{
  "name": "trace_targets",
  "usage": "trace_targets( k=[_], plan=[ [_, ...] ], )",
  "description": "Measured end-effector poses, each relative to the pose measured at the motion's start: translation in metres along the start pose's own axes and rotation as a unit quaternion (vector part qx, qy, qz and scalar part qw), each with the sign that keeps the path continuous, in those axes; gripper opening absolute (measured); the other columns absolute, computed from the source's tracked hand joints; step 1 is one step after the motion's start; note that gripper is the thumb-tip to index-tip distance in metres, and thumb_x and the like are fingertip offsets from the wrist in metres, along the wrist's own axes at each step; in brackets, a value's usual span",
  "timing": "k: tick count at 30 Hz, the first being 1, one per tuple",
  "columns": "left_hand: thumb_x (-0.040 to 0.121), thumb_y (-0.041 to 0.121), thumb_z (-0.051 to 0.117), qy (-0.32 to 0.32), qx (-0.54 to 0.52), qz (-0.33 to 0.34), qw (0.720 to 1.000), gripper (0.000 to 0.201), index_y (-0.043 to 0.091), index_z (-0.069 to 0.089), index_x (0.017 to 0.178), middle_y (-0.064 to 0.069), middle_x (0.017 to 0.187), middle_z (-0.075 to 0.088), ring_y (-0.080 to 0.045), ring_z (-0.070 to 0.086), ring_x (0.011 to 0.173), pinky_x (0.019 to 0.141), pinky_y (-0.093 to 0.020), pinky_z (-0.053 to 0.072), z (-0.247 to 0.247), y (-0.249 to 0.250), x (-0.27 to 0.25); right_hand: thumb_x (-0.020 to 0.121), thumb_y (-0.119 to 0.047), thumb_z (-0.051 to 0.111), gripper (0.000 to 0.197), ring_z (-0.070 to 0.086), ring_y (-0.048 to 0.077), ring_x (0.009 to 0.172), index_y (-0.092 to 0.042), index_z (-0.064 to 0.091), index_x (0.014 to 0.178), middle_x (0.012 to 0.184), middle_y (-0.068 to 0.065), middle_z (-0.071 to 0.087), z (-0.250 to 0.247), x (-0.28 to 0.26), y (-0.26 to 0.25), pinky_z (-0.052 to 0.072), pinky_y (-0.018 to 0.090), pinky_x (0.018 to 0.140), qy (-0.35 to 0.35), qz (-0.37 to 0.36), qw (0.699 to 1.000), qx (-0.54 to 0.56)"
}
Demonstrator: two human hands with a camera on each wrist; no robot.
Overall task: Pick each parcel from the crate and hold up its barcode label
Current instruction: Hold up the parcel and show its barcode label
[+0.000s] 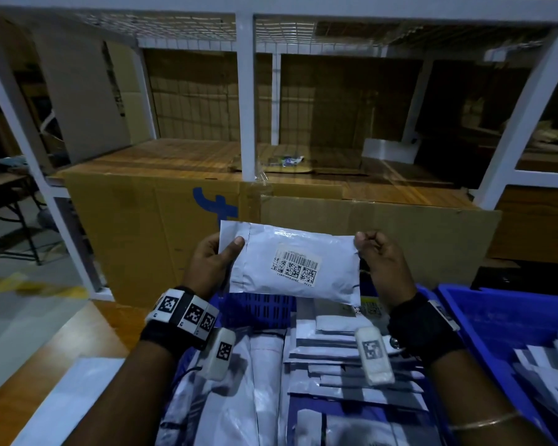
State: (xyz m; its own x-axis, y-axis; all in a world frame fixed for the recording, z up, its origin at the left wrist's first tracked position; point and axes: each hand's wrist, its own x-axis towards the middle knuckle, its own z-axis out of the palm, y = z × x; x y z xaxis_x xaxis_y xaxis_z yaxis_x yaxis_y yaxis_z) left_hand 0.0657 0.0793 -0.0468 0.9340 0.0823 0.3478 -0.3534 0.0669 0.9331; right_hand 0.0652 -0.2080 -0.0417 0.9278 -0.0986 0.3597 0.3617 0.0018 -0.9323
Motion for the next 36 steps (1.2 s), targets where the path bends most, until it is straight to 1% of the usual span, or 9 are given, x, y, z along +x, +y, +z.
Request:
trace_targets(
  k=[6, 10, 13, 16, 20, 23, 26, 29, 36],
  plan=[
    [0.094, 0.014, 0.055, -0.004, -0.009, 0.001, 1.0, 0.021, -0.002, 0.067, 0.103, -0.015, 0.094, 0.073, -0.027, 0.069, 0.084, 0.069, -0.035, 0.056, 0.003, 0.006, -0.004, 0.081, -0.001, 0.073, 0.038, 0.071, 0.025, 0.092, -0.006, 0.053, 0.113, 0.102, 0.013, 0.073, 0.005, -0.007, -0.001, 0.058, 0.037, 0.072, -0.08, 0.021, 0.997, 0.003],
    [0.092, 0.009, 0.059, -0.029, 0.006, -0.026, 0.999, 0.013, 0.011, 0.066, 0.081, 0.001, 0.056, 0.065, -0.01, 0.056, 0.044, 0.043, -0.021, 0.042, 0.006, 0.012, -0.007, 0.083, -0.007, 0.073, 0.04, 0.069, 0.03, 0.094, -0.003, 0.05, 0.115, 0.105, 0.019, 0.069, -0.004, -0.002, 0.001, 0.058, 0.048, 0.073, -0.046, -0.005, 0.999, 0.007],
    [0.083, 0.006, 0.071, -0.057, 0.02, -0.077, 0.995, 0.006, 0.009, 0.065, 0.083, -0.002, 0.068, 0.071, -0.013, 0.069, 0.062, 0.052, -0.025, 0.053, 0.004, 0.011, -0.008, 0.082, -0.008, 0.072, 0.036, 0.07, 0.017, 0.076, -0.003, 0.048, 0.108, 0.086, 0.003, 0.072, -0.01, 0.002, -0.001, 0.056, 0.036, 0.059, -0.022, -0.016, 0.999, 0.032],
    [0.078, -0.006, 0.071, -0.067, 0.046, -0.093, 0.992, 0.019, 0.007, 0.058, 0.08, 0.0, 0.055, 0.063, -0.014, 0.069, 0.061, 0.052, -0.023, 0.054, 0.002, 0.006, -0.009, 0.072, -0.018, 0.076, 0.055, 0.073, 0.024, 0.089, -0.001, 0.048, 0.116, 0.097, 0.006, 0.074, -0.015, 0.005, -0.002, 0.059, 0.041, 0.064, -0.005, -0.01, 0.999, 0.049],
    [0.066, 0.003, 0.077, -0.06, 0.037, -0.096, 0.993, 0.02, 0.002, 0.063, 0.081, -0.003, 0.058, 0.069, -0.012, 0.069, 0.057, 0.05, -0.022, 0.052, -0.001, 0.009, -0.008, 0.08, -0.004, 0.069, 0.036, 0.072, 0.021, 0.09, -0.005, 0.052, 0.112, 0.098, 0.004, 0.074, -0.021, 0.007, 0.001, 0.059, 0.032, 0.065, 0.016, -0.024, 0.996, 0.079],
    [0.074, 0.01, 0.076, -0.055, 0.038, -0.11, 0.992, 0.016, 0.0, 0.066, 0.082, -0.004, 0.065, 0.072, -0.012, 0.069, 0.061, 0.053, -0.021, 0.052, 0.001, 0.012, -0.01, 0.08, -0.006, 0.071, 0.037, 0.071, 0.026, 0.093, -0.005, 0.052, 0.112, 0.102, 0.008, 0.073, -0.024, 0.009, 0.004, 0.059, 0.039, 0.069, 0.009, -0.026, 0.997, 0.077],
    [0.084, 0.009, 0.07, -0.065, 0.055, -0.111, 0.99, 0.012, -0.001, 0.067, 0.078, -0.005, 0.064, 0.071, -0.011, 0.069, 0.061, 0.05, -0.02, 0.05, 0.004, 0.013, -0.011, 0.066, -0.033, 0.087, 0.065, 0.069, 0.033, 0.099, -0.005, 0.052, 0.113, 0.109, 0.017, 0.07, -0.022, 0.008, 0.005, 0.059, 0.049, 0.076, -0.003, -0.02, 0.996, 0.082],
    [0.085, 0.004, 0.069, -0.064, 0.056, -0.116, 0.99, 0.012, -0.002, 0.064, 0.075, -0.006, 0.058, 0.069, -0.011, 0.068, 0.056, 0.047, -0.02, 0.049, 0.003, 0.011, -0.01, 0.053, -0.047, 0.091, 0.08, 0.071, 0.029, 0.095, -0.006, 0.054, 0.111, 0.106, 0.015, 0.072, -0.021, 0.006, 0.003, 0.06, 0.042, 0.072, 0.0, -0.025, 0.996, 0.08],
    [0.086, 0.009, 0.068, -0.069, 0.088, -0.14, 0.984, 0.022, 0.001, 0.056, 0.071, -0.009, 0.058, 0.064, -0.018, 0.068, 0.055, 0.047, -0.025, 0.051, 0.001, 0.009, -0.009, 0.069, -0.035, 0.085, 0.063, 0.066, 0.04, 0.104, -0.006, 0.053, 0.115, 0.111, 0.02, 0.069, -0.022, 0.008, 0.006, 0.058, 0.052, 0.079, 0.0, -0.036, 0.997, 0.066]
  ],
)
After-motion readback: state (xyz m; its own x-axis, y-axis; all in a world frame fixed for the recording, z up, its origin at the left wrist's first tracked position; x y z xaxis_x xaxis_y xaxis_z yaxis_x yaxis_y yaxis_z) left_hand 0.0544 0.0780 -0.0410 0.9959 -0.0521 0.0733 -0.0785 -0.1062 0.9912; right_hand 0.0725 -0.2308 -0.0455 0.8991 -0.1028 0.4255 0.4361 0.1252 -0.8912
